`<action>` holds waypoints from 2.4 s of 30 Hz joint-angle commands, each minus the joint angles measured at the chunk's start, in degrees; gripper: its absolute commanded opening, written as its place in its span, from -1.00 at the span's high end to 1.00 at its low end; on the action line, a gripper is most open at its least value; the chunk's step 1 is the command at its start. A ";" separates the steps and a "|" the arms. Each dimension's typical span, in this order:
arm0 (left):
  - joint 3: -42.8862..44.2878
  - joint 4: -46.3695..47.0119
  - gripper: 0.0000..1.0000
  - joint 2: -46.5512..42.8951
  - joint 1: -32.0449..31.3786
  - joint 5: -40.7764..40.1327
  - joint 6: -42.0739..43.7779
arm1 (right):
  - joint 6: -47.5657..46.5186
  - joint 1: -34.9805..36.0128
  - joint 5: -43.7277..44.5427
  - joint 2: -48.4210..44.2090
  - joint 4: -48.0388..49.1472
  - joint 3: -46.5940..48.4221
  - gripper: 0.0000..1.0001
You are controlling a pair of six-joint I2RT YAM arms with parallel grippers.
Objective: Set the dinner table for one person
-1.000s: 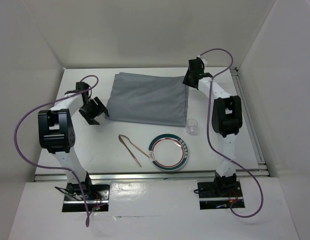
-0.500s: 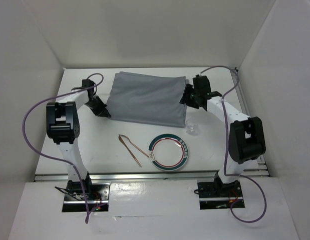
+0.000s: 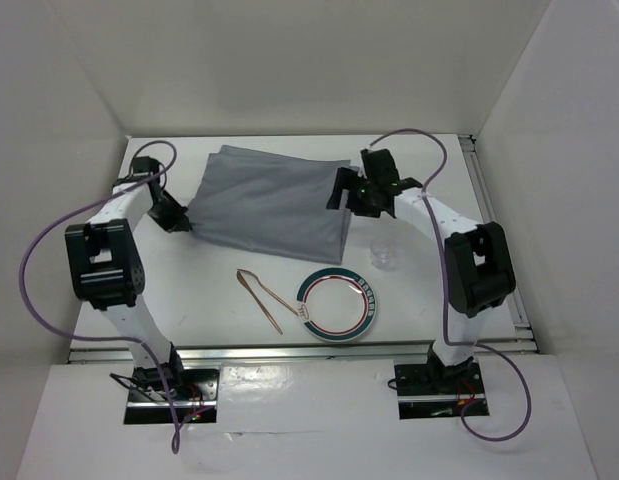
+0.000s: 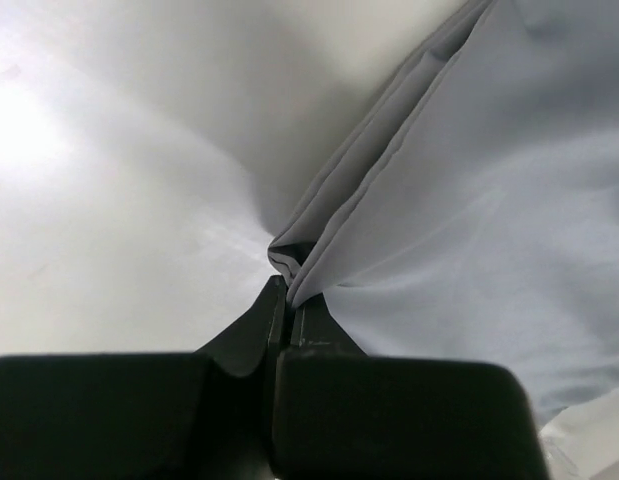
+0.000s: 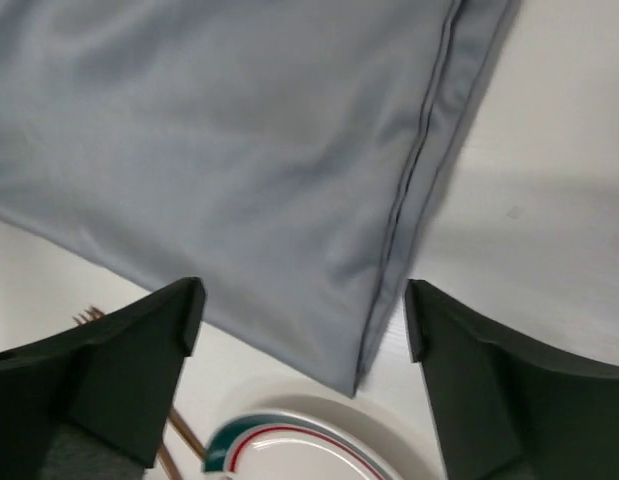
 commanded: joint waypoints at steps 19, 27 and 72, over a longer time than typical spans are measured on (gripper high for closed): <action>-18.10 2.17 1.00 -14.61 1.38 -2.36 -2.76 | 15.68 13.08 13.13 3.95 -8.06 -1.20 0.00; -18.10 2.17 1.00 -14.62 0.68 -1.83 -2.76 | 17.36 13.08 16.47 3.95 -10.26 -3.04 -0.24; -5.01 -0.29 1.00 -6.00 -1.43 -2.18 -4.43 | 24.47 4.11 3.90 12.12 3.01 -1.11 -0.46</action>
